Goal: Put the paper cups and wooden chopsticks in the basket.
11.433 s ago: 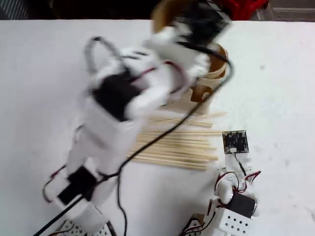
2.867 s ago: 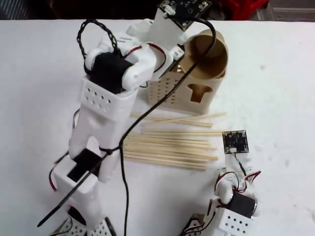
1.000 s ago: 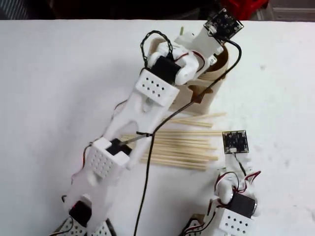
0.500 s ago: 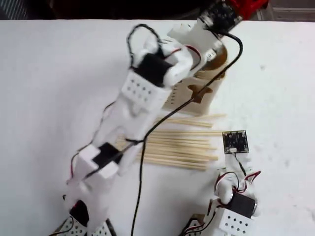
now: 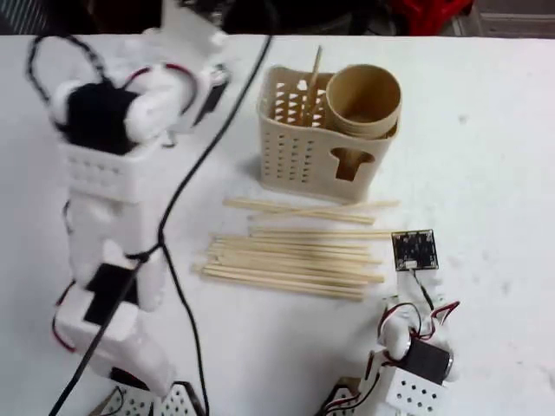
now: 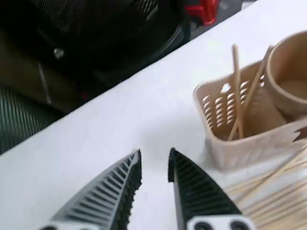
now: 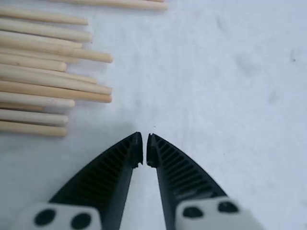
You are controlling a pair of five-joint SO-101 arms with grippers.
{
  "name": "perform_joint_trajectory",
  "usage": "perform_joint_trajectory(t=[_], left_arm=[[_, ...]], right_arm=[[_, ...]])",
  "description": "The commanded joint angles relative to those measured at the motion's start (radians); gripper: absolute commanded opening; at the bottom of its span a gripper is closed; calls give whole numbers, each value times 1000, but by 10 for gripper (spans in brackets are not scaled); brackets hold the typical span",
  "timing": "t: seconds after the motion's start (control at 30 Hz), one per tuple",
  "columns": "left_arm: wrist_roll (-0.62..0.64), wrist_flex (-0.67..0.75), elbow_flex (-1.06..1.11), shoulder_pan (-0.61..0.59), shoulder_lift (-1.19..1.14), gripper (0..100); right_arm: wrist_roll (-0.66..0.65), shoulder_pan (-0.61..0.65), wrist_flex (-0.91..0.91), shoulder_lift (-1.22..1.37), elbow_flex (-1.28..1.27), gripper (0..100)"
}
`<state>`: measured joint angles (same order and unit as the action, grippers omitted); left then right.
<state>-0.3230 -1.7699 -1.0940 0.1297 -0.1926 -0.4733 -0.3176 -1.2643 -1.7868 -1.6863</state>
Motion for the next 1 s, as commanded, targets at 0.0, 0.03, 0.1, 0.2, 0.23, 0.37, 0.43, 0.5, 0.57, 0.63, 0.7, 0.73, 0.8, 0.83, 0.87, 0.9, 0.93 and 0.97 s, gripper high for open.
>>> perform_joint_trajectory(t=[0.0,0.03,0.1,0.2,0.23,0.37,0.43,0.5,0.57,0.63,0.7,0.73,0.8,0.83,0.87,0.9,0.93,0.97], left_arm=[[0,-21,253,-85,163,28],[-23,-21,361,-71,194,19],[-110,-17,615,-19,263,35],[-213,60,1008,56,380,41],[-239,117,1131,79,420,41],[-342,387,1540,179,565,42],[-348,508,1668,239,585,42],[-338,601,1734,292,561,43],[-327,672,1755,326,510,51],[-322,726,1754,334,437,88],[-324,766,1731,332,349,119],[-331,773,1711,332,305,123],[-354,773,1663,334,219,124],[-367,773,1642,334,180,124],[-370,772,1622,334,147,124],[-371,772,1605,332,116,123],[-371,772,1591,331,90,121],[-371,772,1577,331,65,111]], right_arm=[[-8,-7,-5,-10,-5,35],[-8,-7,-5,-10,-5,35],[-8,-7,-5,-10,-5,35],[-8,-7,-5,-10,-5,35],[-8,-7,-5,-10,-5,35],[-8,-7,-5,-10,-5,35],[-8,-7,-5,-10,-5,35],[-8,-8,-5,-10,-5,35],[-8,-7,-5,-10,-5,35],[-8,-7,-5,-10,-5,35],[-8,-7,-5,-10,-5,35],[-8,-7,-5,-10,-5,35],[-8,-7,-5,-10,-5,35],[-8,-7,-5,-10,-5,35],[-8,-7,-5,-10,-5,35],[-8,-7,-5,-10,-5,35],[-8,-7,-5,-10,-5,35],[-8,-7,-5,-10,-5,35]])
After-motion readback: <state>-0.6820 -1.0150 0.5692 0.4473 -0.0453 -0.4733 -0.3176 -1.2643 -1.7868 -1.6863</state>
